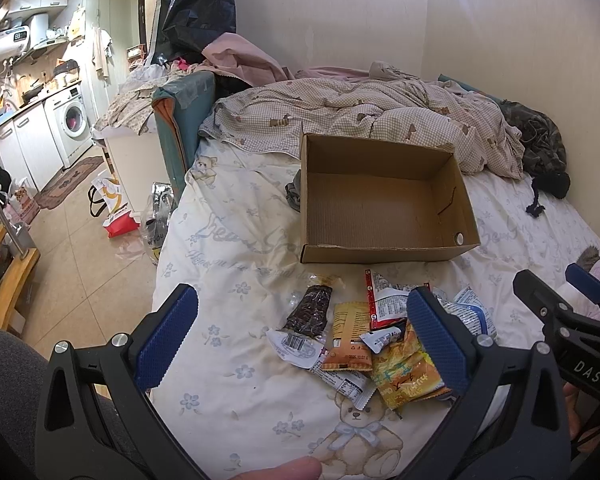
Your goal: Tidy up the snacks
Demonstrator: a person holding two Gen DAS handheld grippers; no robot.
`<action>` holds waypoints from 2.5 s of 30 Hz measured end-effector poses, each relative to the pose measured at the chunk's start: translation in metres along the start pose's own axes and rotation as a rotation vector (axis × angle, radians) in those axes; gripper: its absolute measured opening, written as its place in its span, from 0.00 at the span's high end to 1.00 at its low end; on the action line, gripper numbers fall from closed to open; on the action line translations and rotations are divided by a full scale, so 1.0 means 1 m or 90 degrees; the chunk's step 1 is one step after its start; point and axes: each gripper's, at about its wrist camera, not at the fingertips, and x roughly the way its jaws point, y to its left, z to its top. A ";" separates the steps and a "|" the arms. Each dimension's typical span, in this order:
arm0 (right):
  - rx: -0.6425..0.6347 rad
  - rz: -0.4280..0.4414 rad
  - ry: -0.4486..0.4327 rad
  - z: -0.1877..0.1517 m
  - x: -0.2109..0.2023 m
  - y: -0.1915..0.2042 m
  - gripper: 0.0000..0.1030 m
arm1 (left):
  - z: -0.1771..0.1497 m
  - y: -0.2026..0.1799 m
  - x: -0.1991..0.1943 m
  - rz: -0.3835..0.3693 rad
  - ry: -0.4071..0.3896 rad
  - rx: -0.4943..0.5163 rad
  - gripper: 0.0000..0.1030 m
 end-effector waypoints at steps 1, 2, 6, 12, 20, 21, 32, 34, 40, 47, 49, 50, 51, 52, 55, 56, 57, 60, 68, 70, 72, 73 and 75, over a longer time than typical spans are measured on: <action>0.000 0.000 0.000 0.000 0.000 0.000 0.00 | 0.000 0.000 0.000 0.000 0.000 0.000 0.00; -0.001 0.000 0.000 0.000 0.000 0.000 0.00 | 0.000 0.000 0.000 0.000 0.000 0.000 0.00; 0.002 0.000 0.000 0.000 0.000 0.000 0.00 | 0.000 0.000 0.000 0.001 0.000 0.003 0.00; -0.001 0.000 0.000 0.000 -0.001 0.003 0.00 | 0.002 -0.005 0.000 0.001 -0.002 0.003 0.00; 0.001 -0.001 0.000 -0.001 0.001 -0.001 0.00 | 0.005 -0.004 -0.003 0.002 -0.006 0.005 0.00; 0.001 0.000 0.000 0.000 0.001 0.001 0.00 | 0.004 -0.004 -0.003 0.002 -0.007 0.005 0.00; 0.000 0.001 0.000 0.000 0.001 0.000 0.00 | 0.002 -0.001 -0.004 0.004 -0.010 0.005 0.00; 0.001 0.001 0.001 0.000 0.001 0.000 0.00 | 0.003 0.000 -0.004 0.003 -0.010 0.004 0.00; 0.001 0.001 0.001 0.000 0.002 0.000 0.00 | 0.003 0.000 -0.004 0.004 -0.010 0.004 0.00; 0.000 0.001 0.001 -0.001 0.000 0.001 0.00 | 0.003 0.000 -0.004 0.004 -0.010 0.004 0.00; 0.000 0.001 0.001 -0.001 0.000 0.000 0.00 | 0.003 0.000 -0.004 0.004 -0.010 0.006 0.00; 0.000 0.001 0.002 0.000 0.000 0.000 0.00 | 0.003 0.000 -0.005 0.005 -0.010 0.006 0.00; 0.001 0.001 0.002 0.000 -0.001 0.000 0.00 | 0.003 0.000 -0.004 0.004 -0.010 0.004 0.00; 0.002 0.002 0.002 0.000 0.000 -0.001 0.00 | 0.003 0.001 -0.005 0.003 -0.009 0.002 0.00; 0.007 0.007 0.006 0.000 0.000 0.000 0.00 | 0.003 0.000 -0.003 0.000 -0.009 0.003 0.00; 0.009 0.009 0.006 -0.001 0.000 0.001 0.00 | 0.003 0.000 -0.003 -0.001 -0.010 0.002 0.00; 0.010 0.011 0.007 -0.002 0.004 0.000 0.00 | 0.003 0.000 -0.003 -0.001 -0.008 0.001 0.00; 0.012 0.020 0.007 -0.002 0.002 0.000 0.00 | 0.007 0.002 -0.003 -0.004 -0.006 0.002 0.00; 0.126 0.107 0.114 0.030 0.019 -0.042 0.00 | 0.029 0.010 0.008 0.003 0.035 0.008 0.00; 0.132 0.110 0.160 0.040 0.035 -0.055 0.00 | 0.034 0.011 0.019 0.007 0.063 0.014 0.00; 0.148 0.117 0.217 0.042 0.057 -0.070 0.00 | 0.038 0.014 0.033 0.013 0.102 0.017 0.00; 0.155 0.112 0.249 0.043 0.067 -0.076 0.00 | 0.039 0.015 0.040 0.015 0.120 0.020 0.00; 0.162 0.094 0.341 0.035 0.095 -0.086 0.00 | 0.043 0.018 0.053 0.016 0.144 0.017 0.00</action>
